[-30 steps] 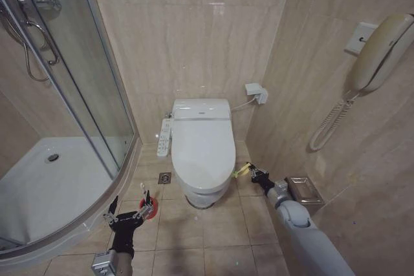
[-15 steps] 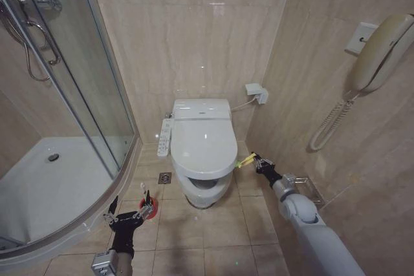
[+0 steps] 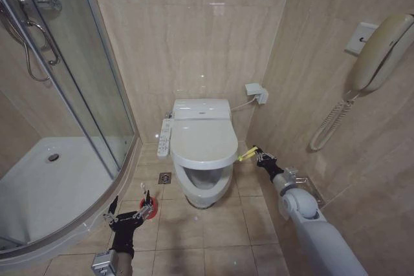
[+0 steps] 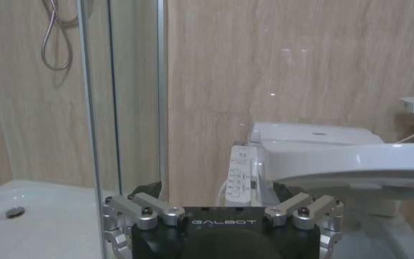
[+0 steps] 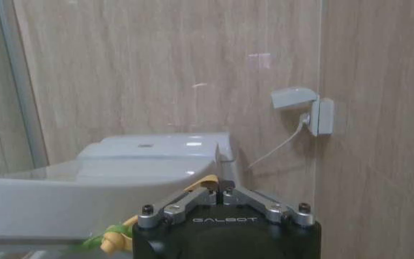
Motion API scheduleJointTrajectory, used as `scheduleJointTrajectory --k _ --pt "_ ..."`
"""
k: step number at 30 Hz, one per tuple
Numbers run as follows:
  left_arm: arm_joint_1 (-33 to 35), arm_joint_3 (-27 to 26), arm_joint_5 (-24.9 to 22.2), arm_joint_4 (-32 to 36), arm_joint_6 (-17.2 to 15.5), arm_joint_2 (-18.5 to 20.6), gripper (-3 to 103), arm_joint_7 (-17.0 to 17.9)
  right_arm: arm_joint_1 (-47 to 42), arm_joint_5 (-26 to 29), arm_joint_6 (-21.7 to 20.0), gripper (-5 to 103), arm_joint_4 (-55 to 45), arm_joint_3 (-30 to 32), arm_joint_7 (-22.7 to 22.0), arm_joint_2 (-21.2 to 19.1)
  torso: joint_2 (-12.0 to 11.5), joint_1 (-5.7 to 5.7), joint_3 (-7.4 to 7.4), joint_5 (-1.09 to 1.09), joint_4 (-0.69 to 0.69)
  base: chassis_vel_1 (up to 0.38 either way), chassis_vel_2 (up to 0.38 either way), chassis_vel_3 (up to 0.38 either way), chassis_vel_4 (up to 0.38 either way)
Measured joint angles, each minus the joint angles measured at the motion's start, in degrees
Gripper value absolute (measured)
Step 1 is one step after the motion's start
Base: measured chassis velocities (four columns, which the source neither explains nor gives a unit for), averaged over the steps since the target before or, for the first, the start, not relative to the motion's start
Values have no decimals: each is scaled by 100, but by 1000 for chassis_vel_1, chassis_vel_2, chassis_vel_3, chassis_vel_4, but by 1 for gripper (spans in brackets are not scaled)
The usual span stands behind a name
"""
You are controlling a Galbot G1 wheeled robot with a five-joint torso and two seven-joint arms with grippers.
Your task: Open the toilet lid, clean the toilet bowl with a toilet brush, close the toilet lid, and flush.
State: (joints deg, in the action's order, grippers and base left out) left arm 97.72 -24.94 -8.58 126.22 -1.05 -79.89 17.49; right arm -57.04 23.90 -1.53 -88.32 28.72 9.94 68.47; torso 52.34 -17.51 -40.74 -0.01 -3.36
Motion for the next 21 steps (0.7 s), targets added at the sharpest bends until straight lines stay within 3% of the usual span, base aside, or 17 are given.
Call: scheduleJointTrajectory --k 15,21 --pt "0 0 0 0 0 0 100 0 41 -183 -67 1 -205 40 -204 86 0 0 0 1 0 0 0 0 0" --pt "0 0 0 0 0 0 100 0 26 84 -433 1 -592 47 -350 -69 0 0 0 1 0 0 0 0 0"
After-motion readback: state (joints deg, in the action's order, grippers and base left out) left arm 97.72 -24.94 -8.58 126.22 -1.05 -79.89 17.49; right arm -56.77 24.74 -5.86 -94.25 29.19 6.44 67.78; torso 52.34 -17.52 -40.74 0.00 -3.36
